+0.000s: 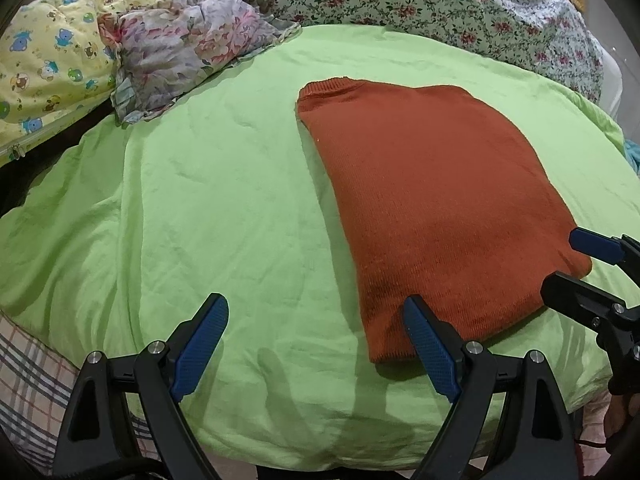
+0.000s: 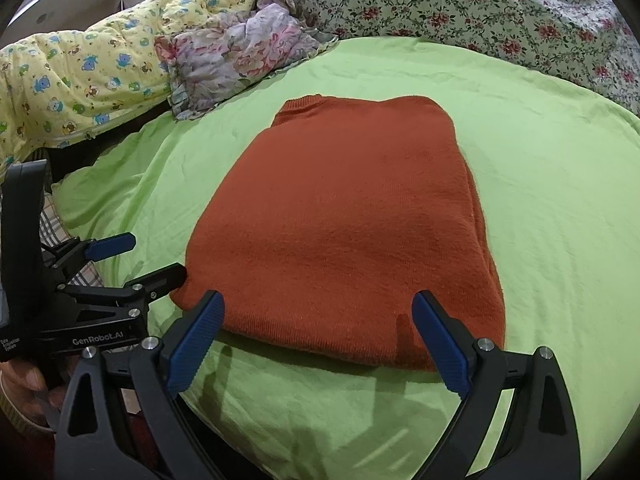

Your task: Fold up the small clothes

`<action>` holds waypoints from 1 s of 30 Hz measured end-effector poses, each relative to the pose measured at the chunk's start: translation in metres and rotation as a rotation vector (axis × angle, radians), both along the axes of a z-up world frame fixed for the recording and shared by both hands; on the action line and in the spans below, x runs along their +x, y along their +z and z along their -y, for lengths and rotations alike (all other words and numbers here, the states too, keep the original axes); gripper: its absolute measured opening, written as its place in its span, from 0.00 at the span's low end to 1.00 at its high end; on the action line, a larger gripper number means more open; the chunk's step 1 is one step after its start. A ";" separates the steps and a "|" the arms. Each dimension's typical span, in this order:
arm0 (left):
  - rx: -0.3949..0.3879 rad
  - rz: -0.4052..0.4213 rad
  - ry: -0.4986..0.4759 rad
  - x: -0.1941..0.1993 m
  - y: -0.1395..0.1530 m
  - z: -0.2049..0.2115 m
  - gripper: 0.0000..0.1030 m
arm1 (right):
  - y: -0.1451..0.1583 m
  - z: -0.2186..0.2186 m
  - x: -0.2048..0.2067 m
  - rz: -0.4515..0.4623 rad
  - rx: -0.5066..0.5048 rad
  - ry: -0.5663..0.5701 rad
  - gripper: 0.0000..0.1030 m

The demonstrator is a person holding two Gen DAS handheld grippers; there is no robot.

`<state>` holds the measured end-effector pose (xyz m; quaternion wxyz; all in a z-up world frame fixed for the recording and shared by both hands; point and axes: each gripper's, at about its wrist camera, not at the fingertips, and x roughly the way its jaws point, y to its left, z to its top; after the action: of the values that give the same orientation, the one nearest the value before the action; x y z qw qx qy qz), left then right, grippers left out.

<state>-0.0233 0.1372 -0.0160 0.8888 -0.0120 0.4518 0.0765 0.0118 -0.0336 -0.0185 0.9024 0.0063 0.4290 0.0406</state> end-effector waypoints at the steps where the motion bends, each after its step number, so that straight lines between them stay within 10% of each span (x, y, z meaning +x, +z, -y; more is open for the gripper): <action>1: 0.001 -0.001 0.000 0.001 0.000 0.000 0.87 | 0.000 0.001 0.001 -0.001 0.001 0.000 0.92; 30: -0.003 -0.009 0.007 0.009 0.002 0.001 0.88 | -0.001 0.003 0.015 -0.022 0.027 -0.006 0.92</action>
<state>-0.0147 0.1365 -0.0144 0.8864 -0.0147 0.4559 0.0791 0.0264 -0.0371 -0.0196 0.8975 0.0205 0.4384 0.0436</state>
